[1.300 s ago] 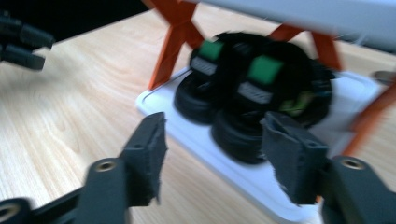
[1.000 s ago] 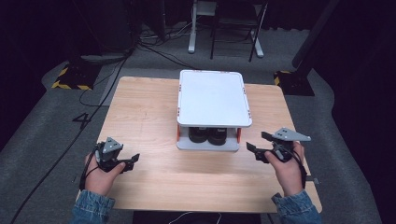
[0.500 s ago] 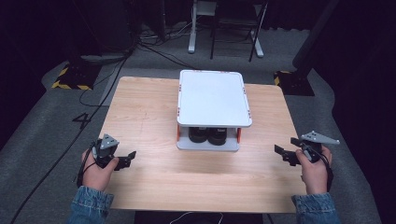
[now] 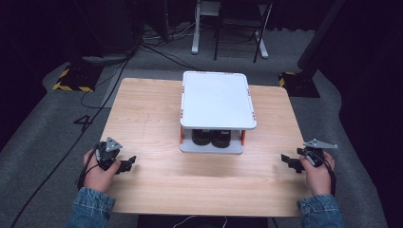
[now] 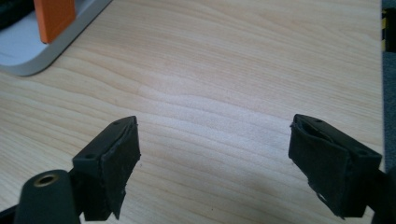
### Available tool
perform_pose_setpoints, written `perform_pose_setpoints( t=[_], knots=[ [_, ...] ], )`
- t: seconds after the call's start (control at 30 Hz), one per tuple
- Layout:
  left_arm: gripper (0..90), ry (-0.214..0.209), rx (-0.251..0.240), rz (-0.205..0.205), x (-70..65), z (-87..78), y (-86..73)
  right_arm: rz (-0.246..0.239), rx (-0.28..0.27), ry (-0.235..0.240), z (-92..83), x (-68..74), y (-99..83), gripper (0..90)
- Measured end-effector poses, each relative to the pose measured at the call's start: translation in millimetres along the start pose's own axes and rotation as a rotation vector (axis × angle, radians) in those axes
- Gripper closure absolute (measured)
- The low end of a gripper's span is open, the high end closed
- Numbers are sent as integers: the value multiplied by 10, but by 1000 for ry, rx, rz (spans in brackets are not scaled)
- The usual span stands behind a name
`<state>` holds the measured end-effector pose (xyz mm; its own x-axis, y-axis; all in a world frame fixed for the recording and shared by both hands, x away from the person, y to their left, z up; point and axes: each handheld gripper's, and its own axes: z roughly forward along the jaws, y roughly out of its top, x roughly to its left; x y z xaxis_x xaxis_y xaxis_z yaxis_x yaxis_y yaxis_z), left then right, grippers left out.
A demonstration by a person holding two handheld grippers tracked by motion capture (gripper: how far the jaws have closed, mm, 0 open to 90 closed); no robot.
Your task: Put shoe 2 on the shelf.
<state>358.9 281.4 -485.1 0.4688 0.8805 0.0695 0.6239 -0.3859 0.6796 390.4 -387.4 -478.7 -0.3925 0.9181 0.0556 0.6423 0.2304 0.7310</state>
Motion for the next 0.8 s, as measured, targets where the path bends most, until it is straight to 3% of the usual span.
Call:
perform_pose_setpoints(
  t=[0.3,0.53,0.63,0.8],
  knots=[
    [167,-17,6,-40,35,86,-63,-73,-37,6,228,54,-52,183],
    [168,-12,-2,-51,33,119,-85,-76,-67,19,315,74,-32,179],
    [168,-14,-7,-57,35,145,-100,-85,-25,16,350,85,-20,175],
    [166,-6,-16,-50,37,159,-93,-90,-4,7,383,114,1,155]
  ],
)
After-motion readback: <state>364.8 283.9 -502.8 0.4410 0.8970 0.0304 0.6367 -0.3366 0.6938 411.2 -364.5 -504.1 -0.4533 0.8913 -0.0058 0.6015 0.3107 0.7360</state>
